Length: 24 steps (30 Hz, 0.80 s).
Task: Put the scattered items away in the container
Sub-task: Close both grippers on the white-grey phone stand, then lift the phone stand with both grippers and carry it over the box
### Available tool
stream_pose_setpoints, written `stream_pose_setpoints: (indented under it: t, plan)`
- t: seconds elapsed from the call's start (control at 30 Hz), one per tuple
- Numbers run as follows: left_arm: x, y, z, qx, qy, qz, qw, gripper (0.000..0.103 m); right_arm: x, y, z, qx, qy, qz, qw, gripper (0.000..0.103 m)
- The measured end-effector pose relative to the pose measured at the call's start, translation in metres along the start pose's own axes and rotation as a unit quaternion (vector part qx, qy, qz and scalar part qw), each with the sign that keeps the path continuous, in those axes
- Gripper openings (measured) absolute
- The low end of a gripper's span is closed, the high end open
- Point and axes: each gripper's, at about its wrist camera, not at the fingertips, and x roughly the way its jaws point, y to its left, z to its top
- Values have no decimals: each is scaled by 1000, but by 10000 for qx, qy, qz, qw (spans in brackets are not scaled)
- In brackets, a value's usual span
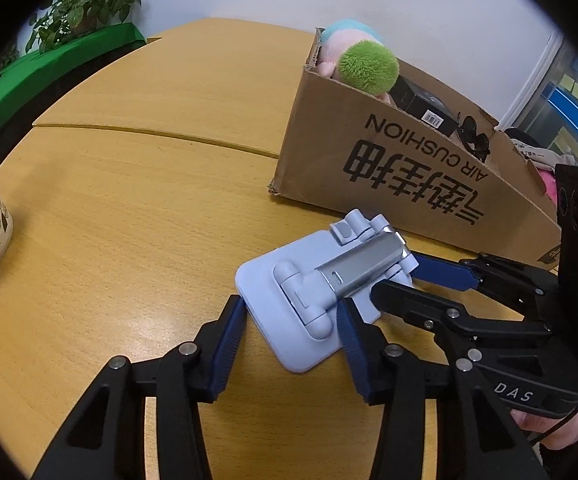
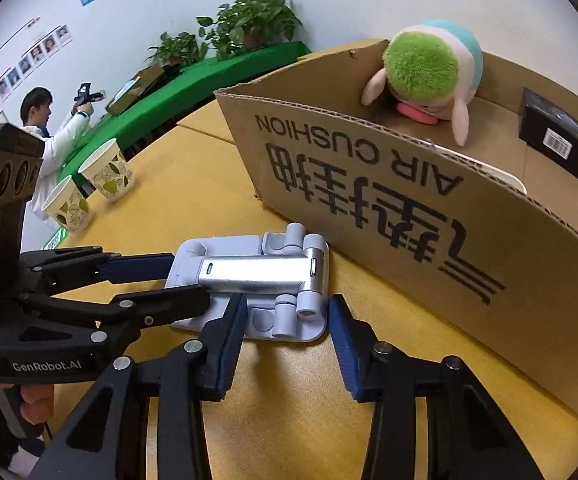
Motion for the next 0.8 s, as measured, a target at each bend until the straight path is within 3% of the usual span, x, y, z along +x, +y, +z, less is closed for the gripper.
stream_pose_setpoints:
  t: [0.43, 0.8]
  plan:
    - [-10, -17, -9, 99, 87, -364, 9992, 36, -23, 8, -27, 433, -134, -484, 9978, 45]
    - [-63, -65, 9, 595, -585, -505, 9952, 35, -97, 23, -32, 337, -1022, -895, 9902, 46]
